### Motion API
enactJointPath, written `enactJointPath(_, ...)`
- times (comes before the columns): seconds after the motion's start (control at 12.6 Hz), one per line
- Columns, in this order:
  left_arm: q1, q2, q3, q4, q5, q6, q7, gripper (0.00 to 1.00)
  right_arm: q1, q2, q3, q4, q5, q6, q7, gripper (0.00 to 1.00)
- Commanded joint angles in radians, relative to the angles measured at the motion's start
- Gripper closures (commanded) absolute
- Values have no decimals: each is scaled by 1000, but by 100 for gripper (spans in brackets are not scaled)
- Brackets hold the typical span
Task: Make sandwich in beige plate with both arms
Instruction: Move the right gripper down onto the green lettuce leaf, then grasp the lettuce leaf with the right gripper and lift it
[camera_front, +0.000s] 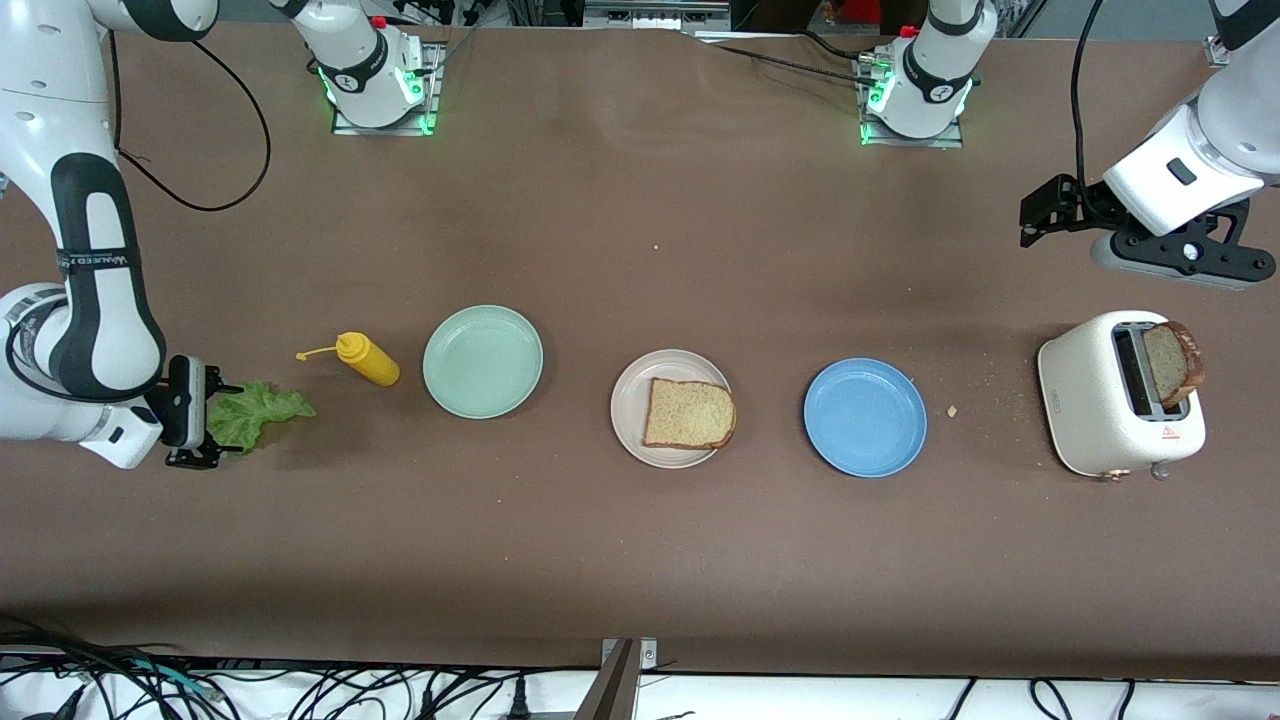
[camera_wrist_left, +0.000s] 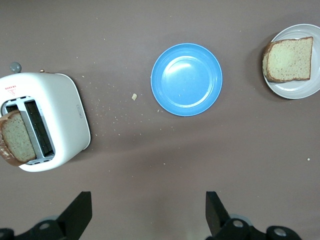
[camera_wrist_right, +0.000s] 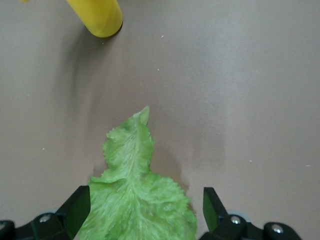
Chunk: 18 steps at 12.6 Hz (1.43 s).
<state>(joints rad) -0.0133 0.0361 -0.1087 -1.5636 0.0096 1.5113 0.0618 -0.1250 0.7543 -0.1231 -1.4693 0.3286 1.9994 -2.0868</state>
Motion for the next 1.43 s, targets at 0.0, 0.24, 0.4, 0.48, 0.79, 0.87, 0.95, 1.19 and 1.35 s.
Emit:
enactJointPath(0.0,12,1,-3,23,-25,-20,10,0,-5,33,-3,0,12,35,-26,0)
enactJointPath(0.24,12,1,-3,23,-25,-20,10,0,-8,46,-9,6,12,41,-26,0)
enactJointPath(0.4,12,2,-3,23,-25,-20,10,0,-10,74,-10,30,17,41,-29,0)
enactJointPath(0.48,12,1,-3,23,-25,-20,10,0,-10,74,-10,32,17,41,-29,1)
enactJointPath(0.79,12,2,-3,25,-25,-20,10,0,-8,74,-10,27,35,39,-27,63)
enactJointPath(0.87,12,2,-3,25,-25,-20,10,0,-8,72,-12,27,47,36,-29,81)
enactJointPath(0.95,13,2,-3,25,-25,-20,10,0,-7,71,-18,27,55,32,-27,97)
enactJointPath(1.19,13,2,-3,25,-25,-20,10,0,-5,54,-21,26,55,22,-29,100)
enactJointPath(1.35,13,2,-3,25,-25,-20,10,0,-4,25,-21,24,55,-10,-15,100)
